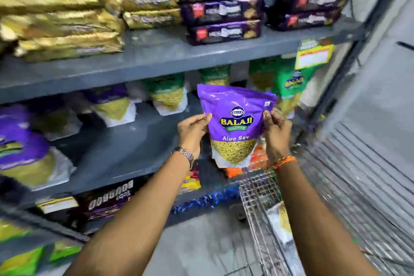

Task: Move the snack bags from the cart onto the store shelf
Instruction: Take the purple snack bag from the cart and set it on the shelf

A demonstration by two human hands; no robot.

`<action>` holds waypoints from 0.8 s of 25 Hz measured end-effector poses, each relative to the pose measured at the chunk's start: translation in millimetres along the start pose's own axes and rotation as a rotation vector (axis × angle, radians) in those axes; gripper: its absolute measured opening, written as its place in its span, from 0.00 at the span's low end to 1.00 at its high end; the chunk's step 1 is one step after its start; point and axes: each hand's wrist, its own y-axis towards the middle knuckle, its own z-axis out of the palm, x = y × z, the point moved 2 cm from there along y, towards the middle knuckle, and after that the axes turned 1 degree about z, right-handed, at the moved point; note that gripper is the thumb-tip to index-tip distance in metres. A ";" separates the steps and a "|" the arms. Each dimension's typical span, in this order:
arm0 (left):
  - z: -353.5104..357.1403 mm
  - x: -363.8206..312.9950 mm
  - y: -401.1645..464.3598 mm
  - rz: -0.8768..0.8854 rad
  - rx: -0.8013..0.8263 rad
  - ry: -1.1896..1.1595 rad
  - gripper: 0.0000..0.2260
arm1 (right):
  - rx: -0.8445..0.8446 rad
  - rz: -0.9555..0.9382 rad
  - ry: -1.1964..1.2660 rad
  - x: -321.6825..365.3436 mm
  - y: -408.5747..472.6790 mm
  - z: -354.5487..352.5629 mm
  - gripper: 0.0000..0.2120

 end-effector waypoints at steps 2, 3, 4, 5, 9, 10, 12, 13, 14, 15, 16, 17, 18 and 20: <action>-51.2 -30.7 3.1 0.059 -0.099 -0.029 0.04 | 0.142 -0.001 -0.002 -8.9 2.6 62.6 0.15; -73.3 -43.0 4.4 0.082 -0.140 -0.037 0.04 | 0.190 0.002 -0.005 -16.5 4.9 88.5 0.14; -94.5 -54.8 5.4 0.104 -0.178 -0.036 0.04 | 0.224 0.011 0.008 -25.1 6.1 113.8 0.12; -118.3 -67.8 5.9 0.128 -0.223 -0.036 0.04 | 0.267 0.025 0.034 -33.9 4.2 142.7 0.10; -196.9 -110.1 9.0 0.185 -0.412 -0.060 0.04 | 0.369 0.116 0.063 -55.1 -14.1 241.9 0.12; -213.1 -118.5 9.4 0.194 -0.457 -0.070 0.05 | 0.392 0.131 0.066 -59.2 -18.1 263.6 0.15; -240.5 -129.7 10.8 0.208 -0.536 -0.089 0.07 | 0.430 0.127 0.067 -65.7 -23.7 299.4 0.14; -251.9 -133.6 11.0 0.220 -0.579 -0.092 0.07 | 0.454 0.129 0.064 -69.8 -25.9 314.0 0.11; -262.4 -137.7 10.3 0.234 -0.620 -0.097 0.08 | 0.477 0.146 0.061 -73.9 -28.0 327.7 0.09; -272.6 -141.0 10.6 0.247 -0.658 -0.113 0.09 | 0.487 0.174 0.056 -78.7 -29.4 340.2 0.09; -280.8 -143.7 10.5 0.253 -0.696 -0.133 0.10 | 0.491 0.194 0.046 -80.4 -32.0 351.2 0.10; -289.0 -145.4 12.2 0.261 -0.734 -0.164 0.11 | 0.504 0.201 0.043 -81.8 -34.4 362.0 0.11; -295.8 -147.1 14.4 0.272 -0.768 -0.201 0.11 | 0.522 0.205 0.035 -84.9 -36.3 371.2 0.13; -307.8 -147.3 21.3 0.284 -0.796 -0.264 0.11 | 0.537 0.210 0.027 -89.7 -39.2 382.5 0.13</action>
